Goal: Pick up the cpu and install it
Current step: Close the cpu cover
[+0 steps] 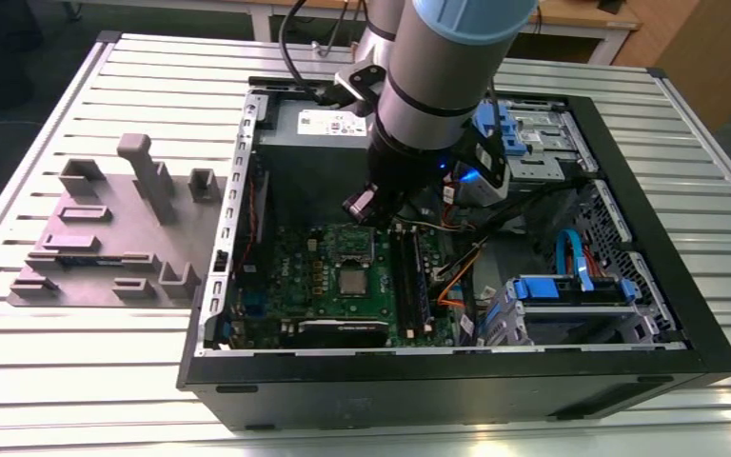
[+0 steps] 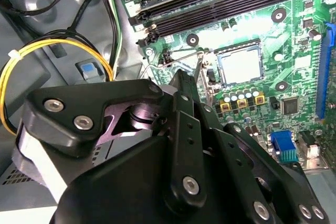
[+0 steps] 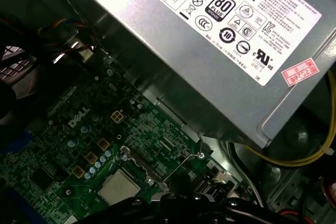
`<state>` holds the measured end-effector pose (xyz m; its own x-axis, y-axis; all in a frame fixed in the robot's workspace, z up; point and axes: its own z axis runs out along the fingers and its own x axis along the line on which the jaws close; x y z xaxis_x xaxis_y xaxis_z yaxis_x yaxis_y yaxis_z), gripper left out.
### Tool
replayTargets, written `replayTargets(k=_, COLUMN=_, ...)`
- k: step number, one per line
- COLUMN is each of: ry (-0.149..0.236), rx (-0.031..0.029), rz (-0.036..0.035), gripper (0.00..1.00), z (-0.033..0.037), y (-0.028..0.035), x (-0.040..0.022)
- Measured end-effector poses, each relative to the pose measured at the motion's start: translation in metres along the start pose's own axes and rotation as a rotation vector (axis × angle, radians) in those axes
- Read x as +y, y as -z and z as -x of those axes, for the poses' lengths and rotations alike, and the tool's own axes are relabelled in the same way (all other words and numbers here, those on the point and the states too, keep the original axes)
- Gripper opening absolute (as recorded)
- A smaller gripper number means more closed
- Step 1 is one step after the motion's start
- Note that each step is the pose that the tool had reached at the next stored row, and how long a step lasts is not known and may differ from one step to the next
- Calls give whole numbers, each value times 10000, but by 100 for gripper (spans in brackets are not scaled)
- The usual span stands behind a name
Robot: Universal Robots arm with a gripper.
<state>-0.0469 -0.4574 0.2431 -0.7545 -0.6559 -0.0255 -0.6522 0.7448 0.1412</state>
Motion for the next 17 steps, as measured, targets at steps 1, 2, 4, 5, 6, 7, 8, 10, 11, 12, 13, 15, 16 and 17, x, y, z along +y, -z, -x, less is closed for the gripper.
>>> replayTargets(k=1, ry=-1, rx=-1, rz=0, gripper=11, z=-3, y=0, x=-3)
replayTargets(k=2, ry=-1, rx=0, rz=0, gripper=11, z=-6, y=1, x=-7)
replayTargets(k=4, ry=-1, rx=0, rz=0, gripper=11, z=-11, y=2, x=-12)
replayTargets(k=5, ry=-1, rx=0, rz=0, gripper=11, z=-11, y=2, x=-13)
replayTargets(k=6, ry=-1, rx=0, rz=0, gripper=11, z=-12, y=2, x=-14)
replayTargets(k=7, ry=0, rx=0, rz=0, gripper=11, z=-14, y=3, x=-16)
replayTargets(k=8, ry=0, rx=-1, rz=1, gripper=11, z=-17, y=3, x=-19)
replayTargets(k=10, ry=0, rx=1, rz=0, gripper=11, z=-22, y=4, x=-25)
replayTargets(k=11, ry=-1, rx=0, rz=0, gripper=11, z=-24, y=5, x=-27)
replayTargets(k=12, ry=-1, rx=0, rz=0, gripper=11, z=-25, y=5, x=-29)
replayTargets(k=13, ry=0, rx=-1, rz=1, gripper=11, z=-28, y=5, x=-32)
replayTargets(k=15, ry=0, rx=0, rz=0, gripper=11, z=-34, y=6, x=-38)
replayTargets(k=16, ry=-1, rx=1, rz=-1, gripper=11, z=-36, y=7, x=-40)
replayTargets(k=17, ry=-1, rx=1, rz=-1, gripper=11, z=-37, y=8, x=-42)
